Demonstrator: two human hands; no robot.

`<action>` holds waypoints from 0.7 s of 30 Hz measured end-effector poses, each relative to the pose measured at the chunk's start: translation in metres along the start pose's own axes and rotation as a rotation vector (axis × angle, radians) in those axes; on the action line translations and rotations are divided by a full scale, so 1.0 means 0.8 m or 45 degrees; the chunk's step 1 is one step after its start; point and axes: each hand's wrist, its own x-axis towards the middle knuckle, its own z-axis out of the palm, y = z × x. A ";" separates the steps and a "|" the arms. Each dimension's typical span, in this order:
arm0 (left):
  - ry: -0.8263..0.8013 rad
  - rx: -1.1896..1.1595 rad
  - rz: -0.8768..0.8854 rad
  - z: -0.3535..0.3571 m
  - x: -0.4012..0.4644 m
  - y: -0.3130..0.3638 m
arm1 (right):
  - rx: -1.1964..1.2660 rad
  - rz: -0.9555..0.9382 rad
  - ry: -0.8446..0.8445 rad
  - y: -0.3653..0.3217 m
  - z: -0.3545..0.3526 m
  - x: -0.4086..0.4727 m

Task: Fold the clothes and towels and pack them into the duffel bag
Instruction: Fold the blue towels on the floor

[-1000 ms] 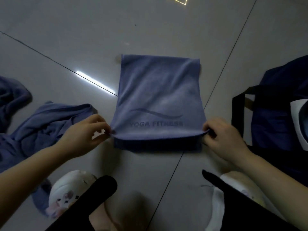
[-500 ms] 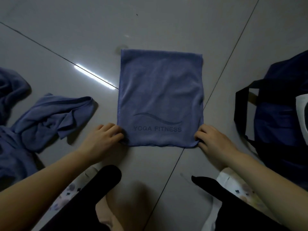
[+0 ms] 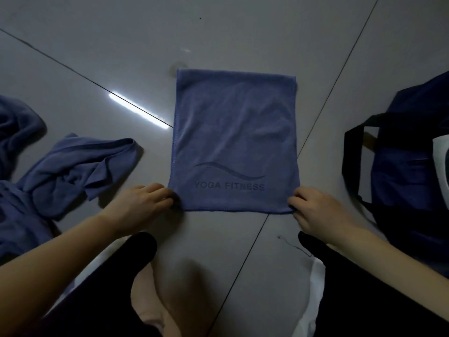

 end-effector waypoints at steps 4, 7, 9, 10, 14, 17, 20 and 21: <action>0.101 0.091 0.037 0.002 0.010 0.007 | -0.131 -0.002 -0.003 -0.004 -0.001 0.008; 0.042 0.107 0.025 0.000 0.010 0.007 | -0.199 -0.090 0.026 -0.002 -0.004 0.011; 0.038 0.136 0.030 -0.003 0.012 0.006 | -0.216 -0.188 0.076 -0.001 -0.005 0.017; 0.048 0.149 0.042 -0.004 0.013 0.007 | -0.207 -0.231 0.102 0.000 -0.003 0.020; -0.030 0.148 0.018 -0.008 0.025 0.017 | -0.124 -0.155 -0.027 0.000 -0.008 0.030; -0.118 0.155 -0.026 -0.012 0.027 0.018 | 0.107 0.158 -0.161 0.005 -0.018 0.036; -0.083 0.150 -0.045 -0.008 0.024 0.017 | 0.533 0.520 -0.299 0.018 -0.026 0.045; -0.079 0.116 -0.088 -0.007 0.023 0.018 | 0.656 0.611 -0.271 0.022 -0.026 0.047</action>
